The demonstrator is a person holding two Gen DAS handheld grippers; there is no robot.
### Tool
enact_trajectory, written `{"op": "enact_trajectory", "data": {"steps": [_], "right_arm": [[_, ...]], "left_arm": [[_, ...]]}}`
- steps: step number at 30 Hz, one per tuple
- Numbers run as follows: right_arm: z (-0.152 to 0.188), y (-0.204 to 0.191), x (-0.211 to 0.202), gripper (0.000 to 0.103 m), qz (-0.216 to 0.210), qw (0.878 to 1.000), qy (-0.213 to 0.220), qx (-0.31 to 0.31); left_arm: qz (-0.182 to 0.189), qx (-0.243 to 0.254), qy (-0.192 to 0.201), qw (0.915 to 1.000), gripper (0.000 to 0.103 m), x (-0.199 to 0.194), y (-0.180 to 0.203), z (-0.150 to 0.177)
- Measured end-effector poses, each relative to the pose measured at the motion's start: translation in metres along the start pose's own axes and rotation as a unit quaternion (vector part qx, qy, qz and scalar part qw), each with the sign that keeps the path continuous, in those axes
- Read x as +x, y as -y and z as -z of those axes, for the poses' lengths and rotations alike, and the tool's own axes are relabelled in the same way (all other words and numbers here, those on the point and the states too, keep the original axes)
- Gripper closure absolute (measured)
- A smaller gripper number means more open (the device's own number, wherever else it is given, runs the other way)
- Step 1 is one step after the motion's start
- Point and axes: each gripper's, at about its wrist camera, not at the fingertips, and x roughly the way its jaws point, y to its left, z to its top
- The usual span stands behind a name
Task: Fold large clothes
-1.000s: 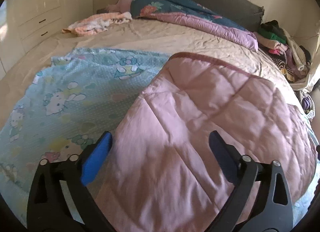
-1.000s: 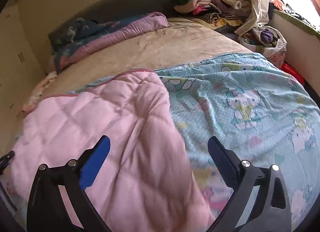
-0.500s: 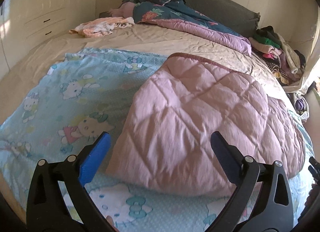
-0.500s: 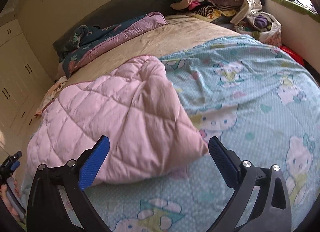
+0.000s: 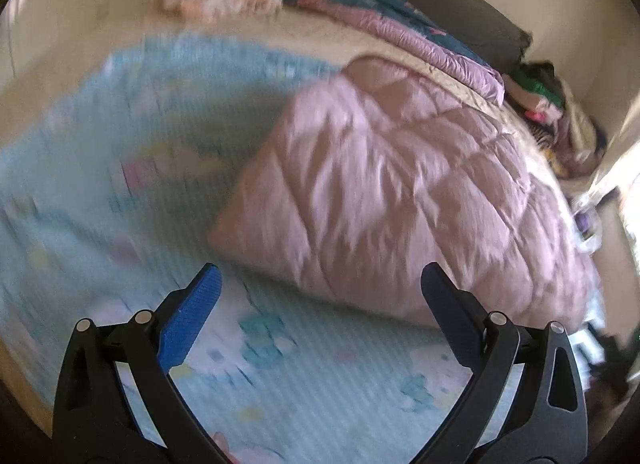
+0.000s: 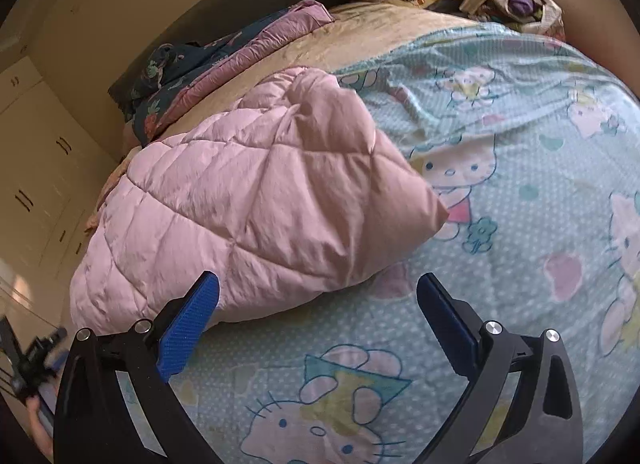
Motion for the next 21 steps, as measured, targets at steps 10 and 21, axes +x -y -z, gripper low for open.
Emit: {"op": "enact_trajectory", "data": {"steps": [10,21], "right_arm": [[-0.005,0.006,0.024,0.004,-0.010,0.999,-0.016,0.045],[-0.018,0.015,0.052,0.004,-0.051,0.995,-0.013,0.090]], "left_arm": [[0.111,-0.149,-0.054,0.9811,0.010,0.046,-0.020,0.002],[0.127,-0.197,-0.038,0.9714,0.008,0.091,-0.013,-0.027]]}}
